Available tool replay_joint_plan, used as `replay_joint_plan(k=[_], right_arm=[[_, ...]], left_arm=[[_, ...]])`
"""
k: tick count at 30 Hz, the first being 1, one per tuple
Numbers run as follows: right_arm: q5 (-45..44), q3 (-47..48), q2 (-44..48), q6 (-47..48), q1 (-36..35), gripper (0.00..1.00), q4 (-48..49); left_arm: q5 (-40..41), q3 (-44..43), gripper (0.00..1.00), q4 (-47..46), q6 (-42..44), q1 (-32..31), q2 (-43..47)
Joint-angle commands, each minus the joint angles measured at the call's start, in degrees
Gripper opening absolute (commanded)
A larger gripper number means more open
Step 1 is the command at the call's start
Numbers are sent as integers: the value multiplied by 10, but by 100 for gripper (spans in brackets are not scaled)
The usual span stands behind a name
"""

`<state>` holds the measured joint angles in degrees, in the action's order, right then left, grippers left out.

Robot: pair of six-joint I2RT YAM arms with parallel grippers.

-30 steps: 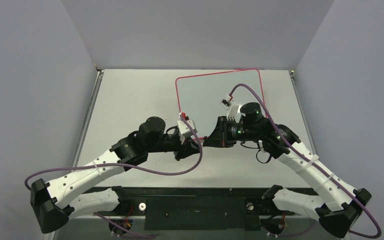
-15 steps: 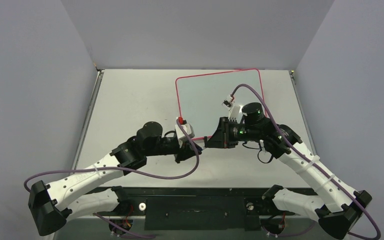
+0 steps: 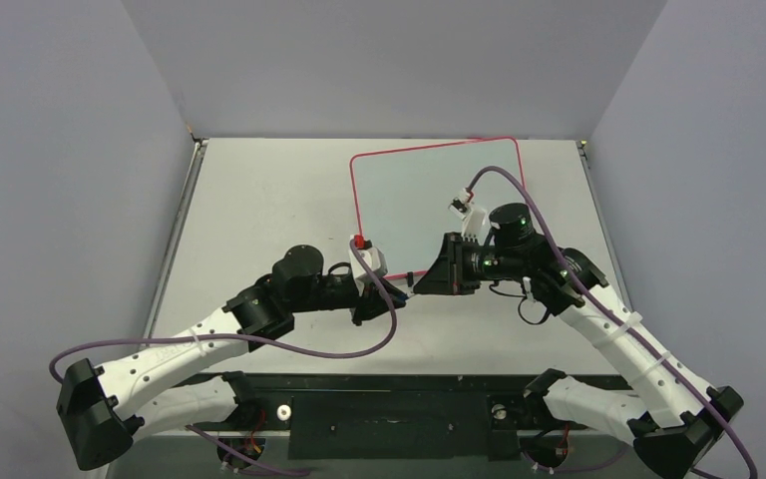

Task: Write a sentence on the whiteboard
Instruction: Open the whiteboard marker.

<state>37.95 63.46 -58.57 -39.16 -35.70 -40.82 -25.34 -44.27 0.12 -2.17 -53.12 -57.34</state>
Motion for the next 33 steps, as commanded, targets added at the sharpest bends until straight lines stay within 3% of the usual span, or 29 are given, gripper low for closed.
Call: replay_joint_plan(k=[1, 10, 18, 27, 33], right_arm=[[-22, 34, 38, 30, 32, 0, -13], [-14, 41, 42, 44, 57, 0, -32], [-38, 41, 50, 51, 70, 0, -39], [-96, 34, 59, 57, 71, 0, -51], [-110, 29, 64, 59, 71, 0, -56]], left_arm=[[33, 32, 0, 89, -11, 24, -1], [66, 49, 0, 80, -27, 41, 12], [163, 71, 0, 74, -70, 46, 49], [383, 129, 0, 108, -201, 48, 125], [537, 151, 0, 183, -339, 51, 138]])
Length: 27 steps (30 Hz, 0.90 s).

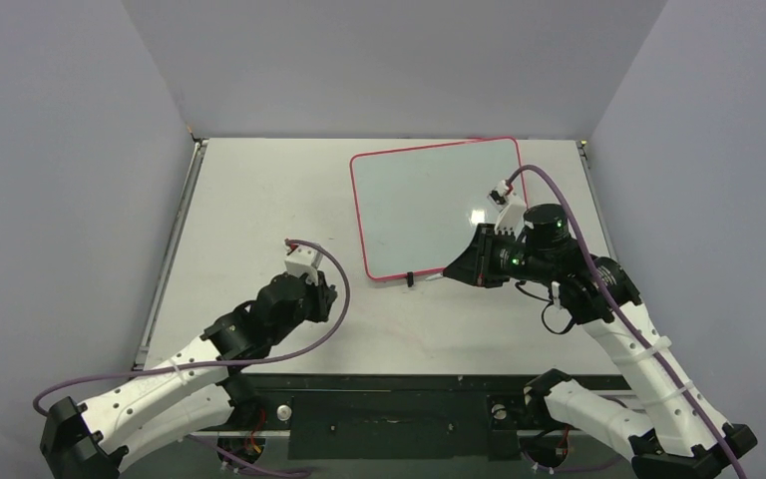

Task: Write a sentence on the whiteboard
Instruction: Open the whiteboard marker, then place the pen cap at the center of the board.

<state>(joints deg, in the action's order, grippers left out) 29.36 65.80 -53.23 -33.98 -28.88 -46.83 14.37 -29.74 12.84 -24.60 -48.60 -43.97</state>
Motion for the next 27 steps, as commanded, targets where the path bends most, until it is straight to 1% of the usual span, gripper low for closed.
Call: replay_joint_plan(k=[1, 5, 11, 15, 21, 27], right_arm=[[-26, 5, 12, 7, 2, 0, 4], [-29, 1, 17, 8, 3, 0, 1], [-42, -5, 25, 14, 3, 0, -8], [-49, -9, 30, 18, 3, 0, -14], [-56, -13, 33, 23, 3, 0, -19], [-60, -16, 30, 25, 3, 0, -19]], left_arm=[[171, 8, 0, 67, -151, 6, 2], [224, 22, 0, 106, -242, 11, -11], [259, 35, 0, 135, -320, 20, -47], [252, 44, 0, 140, -341, 31, -70], [232, 60, 0, 138, -354, 51, -73], [223, 66, 5, 146, -368, 72, -72]])
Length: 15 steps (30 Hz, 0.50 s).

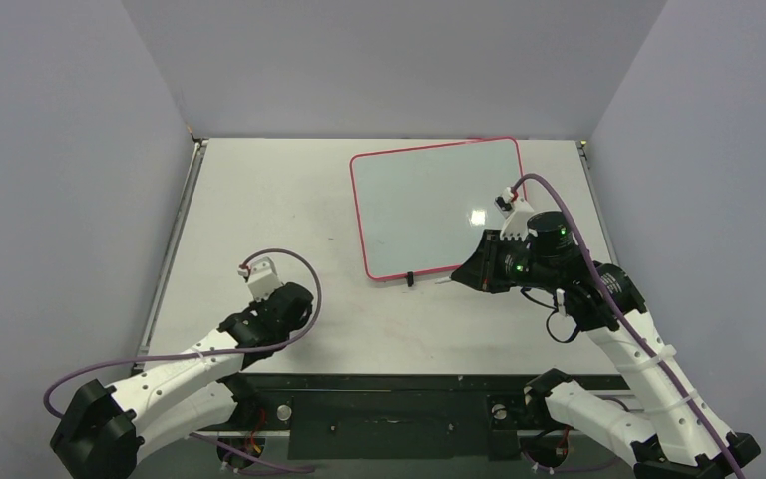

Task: Write a sentence on the whiteboard
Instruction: Place the pen cap at the center of the board.

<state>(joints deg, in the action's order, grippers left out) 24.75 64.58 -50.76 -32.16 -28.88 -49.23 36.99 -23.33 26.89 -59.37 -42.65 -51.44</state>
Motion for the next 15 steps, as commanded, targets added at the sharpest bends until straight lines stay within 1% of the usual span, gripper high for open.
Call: replay_joint_plan(k=[1, 10, 12, 15], right_arm=[[-14, -4, 5, 8, 3, 0, 5], [-19, -8, 8, 10, 3, 0, 5], [-20, -9, 9, 10, 3, 0, 5], [-21, -11, 11, 10, 3, 0, 5]], left_arm=[[-5, 2, 6, 7, -23, 17, 0], [-12, 4, 13, 17, -27, 34, -1], [-13, 4, 17, 17, -26, 36, 0], [-16, 3, 25, 22, -22, 37, 5]])
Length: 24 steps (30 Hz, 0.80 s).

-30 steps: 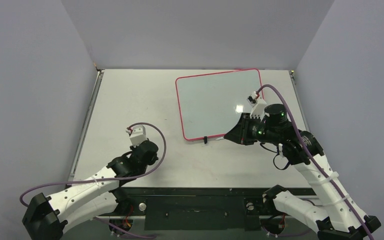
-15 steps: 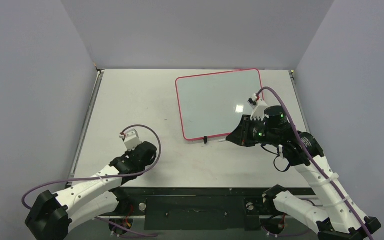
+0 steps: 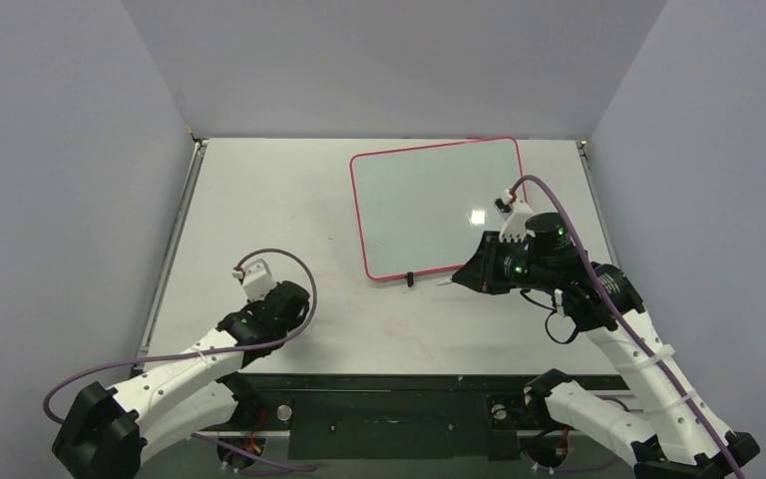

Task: Write a sentence on the whiteboard
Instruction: Place the pen cap at the center of the board.

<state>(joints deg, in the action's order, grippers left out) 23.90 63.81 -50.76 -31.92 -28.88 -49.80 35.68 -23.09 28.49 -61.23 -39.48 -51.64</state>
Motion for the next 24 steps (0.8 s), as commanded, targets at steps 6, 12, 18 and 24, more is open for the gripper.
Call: replay_joint_plan(k=[6, 12, 18, 24], right_arm=[[-13, -6, 17, 8, 3, 0, 11], [-14, -7, 23, 5, 3, 0, 10], [-15, -7, 35, -8, 3, 0, 11], [-21, -10, 51, -32, 1, 0, 11]], left_arm=[[-1, -5, 37, 21, -2, 10, 22], [-10, -16, 47, 36, 7, 11, 40], [-43, -41, 56, 53, 49, 11, 89], [-93, -100, 59, 97, 107, 12, 137]])
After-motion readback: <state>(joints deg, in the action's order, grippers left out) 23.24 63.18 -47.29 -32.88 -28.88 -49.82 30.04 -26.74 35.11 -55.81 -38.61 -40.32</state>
